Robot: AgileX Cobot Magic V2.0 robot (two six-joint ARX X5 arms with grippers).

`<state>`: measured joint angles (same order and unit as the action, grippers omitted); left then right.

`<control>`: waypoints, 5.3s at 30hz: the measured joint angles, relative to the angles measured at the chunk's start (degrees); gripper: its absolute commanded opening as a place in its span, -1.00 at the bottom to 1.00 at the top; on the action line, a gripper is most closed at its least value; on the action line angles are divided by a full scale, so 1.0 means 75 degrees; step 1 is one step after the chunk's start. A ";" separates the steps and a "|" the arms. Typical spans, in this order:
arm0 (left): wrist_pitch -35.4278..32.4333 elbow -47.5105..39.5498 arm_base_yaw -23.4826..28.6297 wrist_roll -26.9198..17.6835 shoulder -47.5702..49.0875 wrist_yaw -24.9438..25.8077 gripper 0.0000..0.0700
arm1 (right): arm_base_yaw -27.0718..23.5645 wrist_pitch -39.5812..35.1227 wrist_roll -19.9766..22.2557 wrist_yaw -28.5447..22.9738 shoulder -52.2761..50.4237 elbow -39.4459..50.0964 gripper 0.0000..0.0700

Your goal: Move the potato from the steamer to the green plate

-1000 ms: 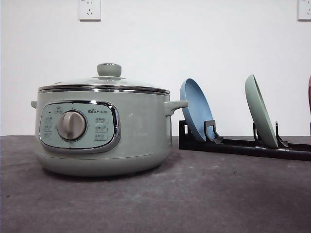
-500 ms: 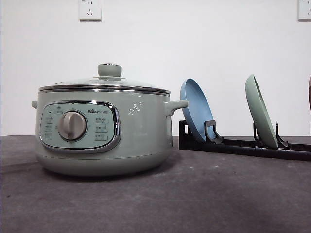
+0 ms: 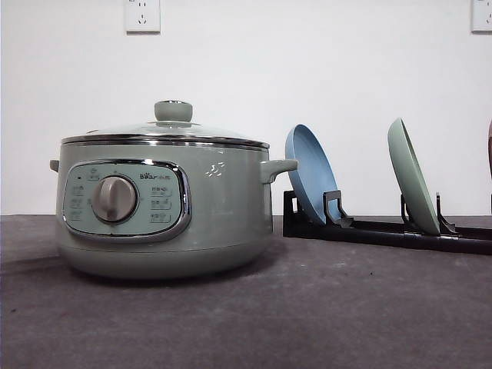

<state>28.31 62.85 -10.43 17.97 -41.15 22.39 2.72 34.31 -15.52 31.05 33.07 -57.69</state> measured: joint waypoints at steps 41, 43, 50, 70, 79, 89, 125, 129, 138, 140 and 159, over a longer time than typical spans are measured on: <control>0.2270 0.1035 -0.1278 -0.2613 -0.1075 0.0988 0.93 | 0.1539 0.1506 0.2000 0.0457 0.1240 -0.1049 0.93; 0.2270 0.1035 -0.1278 -0.2613 -0.1075 0.0988 0.93 | 0.1537 0.1510 0.1960 0.0457 0.1240 -0.1049 0.92; 0.2285 0.1035 -0.1278 -0.2613 -0.1088 0.0988 0.93 | 0.1539 0.1495 0.1563 0.0427 0.1333 -0.1049 0.92; 0.2320 0.1035 -0.1278 -0.2613 -0.1151 0.0988 0.93 | 0.0486 0.0993 0.0370 -0.1487 0.5811 -0.3205 0.91; 0.2322 0.1035 -0.1278 -0.2613 -0.1151 0.0988 0.93 | 0.0059 -0.0049 0.0237 -0.1203 0.7540 -0.3745 0.64; 0.2323 0.1035 -0.1278 -0.2607 -0.1151 0.0988 0.93 | -0.0165 -0.1046 -0.0207 -0.1166 0.8480 -0.3748 0.56; 0.2497 0.1035 -0.1278 -0.2491 -0.1155 0.0988 0.92 | -0.0371 -0.1619 -0.0683 0.0111 0.8371 -0.4049 -1.00; 0.2521 0.1035 -0.1278 -0.2491 -0.1154 0.0988 0.92 | -0.0286 -0.1509 -0.0633 0.0358 0.7560 -0.4110 -1.00; 0.2534 0.1035 -0.1278 -0.2491 -0.1156 0.0988 0.92 | 0.0352 0.0605 0.0833 0.0423 0.6089 -0.4118 -1.00; 0.2541 0.1035 -0.1278 -0.2491 -0.1157 0.0988 0.92 | 0.0655 0.1157 0.1317 0.0373 0.5744 -0.4118 -1.00; 0.2541 0.1035 -0.1278 -0.2491 -0.1157 0.0988 0.92 | 0.4819 0.5024 0.2290 -0.4158 0.3859 -0.4026 -1.00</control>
<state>47.37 70.61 -20.01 -0.71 -49.82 29.80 38.86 71.99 1.65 -0.13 62.02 -87.89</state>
